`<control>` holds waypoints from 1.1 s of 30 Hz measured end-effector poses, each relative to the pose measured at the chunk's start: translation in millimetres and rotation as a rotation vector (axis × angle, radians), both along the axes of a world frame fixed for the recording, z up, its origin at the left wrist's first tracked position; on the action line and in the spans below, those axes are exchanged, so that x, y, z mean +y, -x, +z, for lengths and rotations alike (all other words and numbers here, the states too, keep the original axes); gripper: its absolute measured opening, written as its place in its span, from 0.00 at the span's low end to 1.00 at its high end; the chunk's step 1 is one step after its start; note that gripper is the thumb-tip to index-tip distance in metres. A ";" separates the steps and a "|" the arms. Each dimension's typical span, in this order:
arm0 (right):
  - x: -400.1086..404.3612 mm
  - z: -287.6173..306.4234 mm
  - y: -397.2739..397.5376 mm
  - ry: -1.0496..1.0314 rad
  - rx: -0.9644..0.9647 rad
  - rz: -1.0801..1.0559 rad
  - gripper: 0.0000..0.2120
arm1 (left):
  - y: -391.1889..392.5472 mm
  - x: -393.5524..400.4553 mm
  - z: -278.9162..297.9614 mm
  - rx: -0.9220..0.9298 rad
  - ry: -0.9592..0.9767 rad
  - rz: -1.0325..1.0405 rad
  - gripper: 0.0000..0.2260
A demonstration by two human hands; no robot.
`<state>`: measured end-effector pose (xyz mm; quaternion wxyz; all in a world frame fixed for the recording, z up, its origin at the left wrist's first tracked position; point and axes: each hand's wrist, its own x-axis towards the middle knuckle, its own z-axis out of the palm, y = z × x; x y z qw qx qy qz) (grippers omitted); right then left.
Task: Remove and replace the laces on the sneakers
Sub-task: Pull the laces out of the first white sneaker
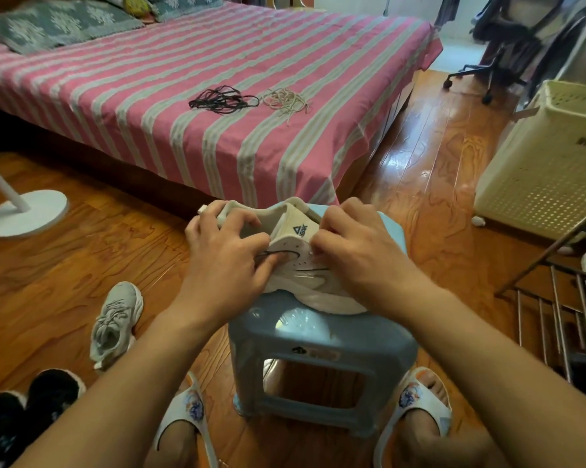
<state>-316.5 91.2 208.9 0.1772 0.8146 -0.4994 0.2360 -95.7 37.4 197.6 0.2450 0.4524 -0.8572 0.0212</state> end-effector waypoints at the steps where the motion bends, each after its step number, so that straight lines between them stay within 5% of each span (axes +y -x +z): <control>1: 1.5 2.5 12.1 -0.029 -0.030 0.021 0.05 | -1.5 -0.5 0.7 0.000 0.007 0.008 0.12; 9: 19.0 17.9 40.4 -0.125 -0.288 -0.098 0.11 | -3.8 3.2 3.6 0.079 0.040 0.094 0.08; 13: 8.8 2.8 -8.6 -0.103 -0.173 -0.121 0.18 | 5.9 14.9 4.0 0.019 0.181 0.049 0.12; 18: -12.3 -9.0 -8.7 -0.023 -0.116 -0.241 0.11 | -1.2 12.0 0.8 -0.049 0.241 0.012 0.15; 25: -4.2 3.5 36.4 -0.078 -0.159 -0.038 0.05 | -15.1 1.3 -2.1 -0.086 0.211 0.075 0.13; 30: 10.5 10.2 26.7 -0.355 -0.044 -0.192 0.18 | -6.2 6.4 -1.7 -0.053 0.175 0.007 0.14; 33: 3.5 5.5 -10.2 -0.223 -0.036 -0.244 0.23 | -2.1 14.6 0.3 -0.049 0.210 0.011 0.12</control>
